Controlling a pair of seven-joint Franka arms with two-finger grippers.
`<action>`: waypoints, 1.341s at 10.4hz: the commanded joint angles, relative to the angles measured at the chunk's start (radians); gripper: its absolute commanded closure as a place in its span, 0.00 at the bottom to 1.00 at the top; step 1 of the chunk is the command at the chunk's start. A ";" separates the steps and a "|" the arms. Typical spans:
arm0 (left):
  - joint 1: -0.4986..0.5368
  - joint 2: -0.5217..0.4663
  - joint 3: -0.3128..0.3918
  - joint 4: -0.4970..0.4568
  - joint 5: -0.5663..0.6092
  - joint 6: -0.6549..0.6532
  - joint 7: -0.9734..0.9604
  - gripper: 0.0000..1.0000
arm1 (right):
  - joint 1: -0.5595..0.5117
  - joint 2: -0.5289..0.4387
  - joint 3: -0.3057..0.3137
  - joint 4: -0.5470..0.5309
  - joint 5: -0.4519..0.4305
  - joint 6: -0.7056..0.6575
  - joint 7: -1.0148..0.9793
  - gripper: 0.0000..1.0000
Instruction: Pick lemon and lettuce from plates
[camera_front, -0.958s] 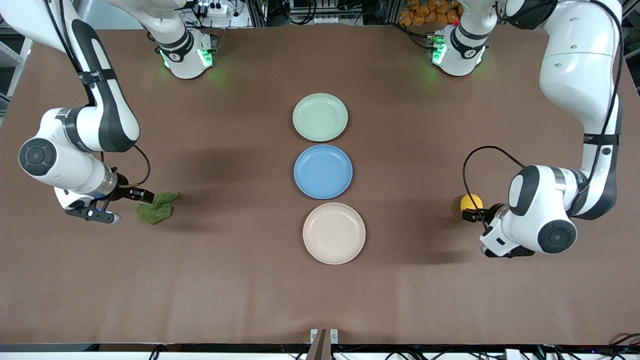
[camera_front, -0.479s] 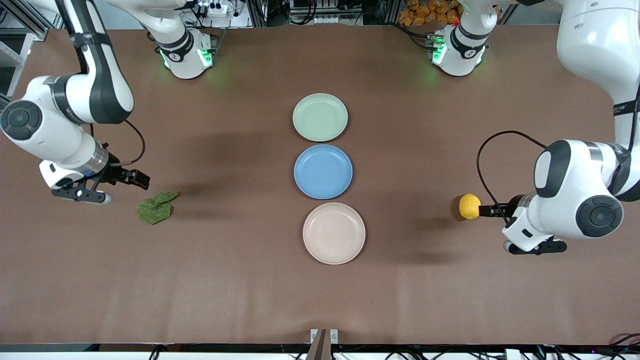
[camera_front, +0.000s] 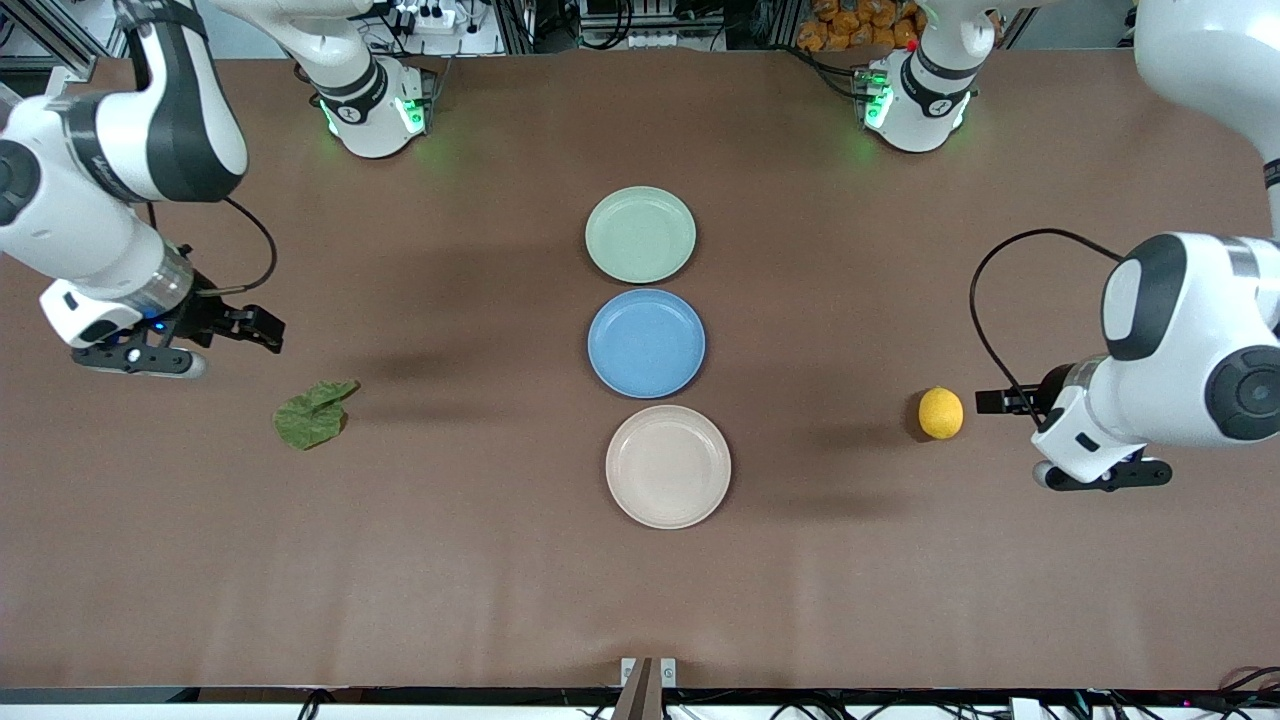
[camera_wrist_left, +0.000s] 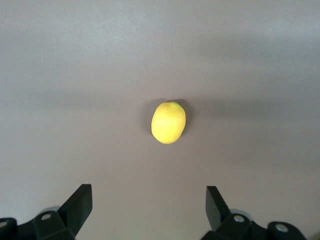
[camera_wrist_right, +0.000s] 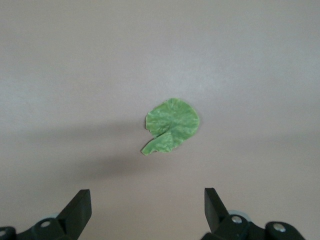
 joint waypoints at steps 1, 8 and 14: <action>0.009 -0.083 -0.003 -0.014 -0.024 -0.028 0.016 0.00 | 0.014 -0.007 -0.001 0.129 0.015 -0.135 -0.023 0.00; 0.042 -0.329 0.003 -0.054 -0.043 -0.080 0.085 0.00 | 0.027 -0.007 0.010 0.424 0.073 -0.501 -0.037 0.00; 0.040 -0.449 0.009 -0.196 -0.094 -0.045 0.136 0.00 | 0.027 -0.010 0.010 0.447 0.090 -0.467 -0.066 0.00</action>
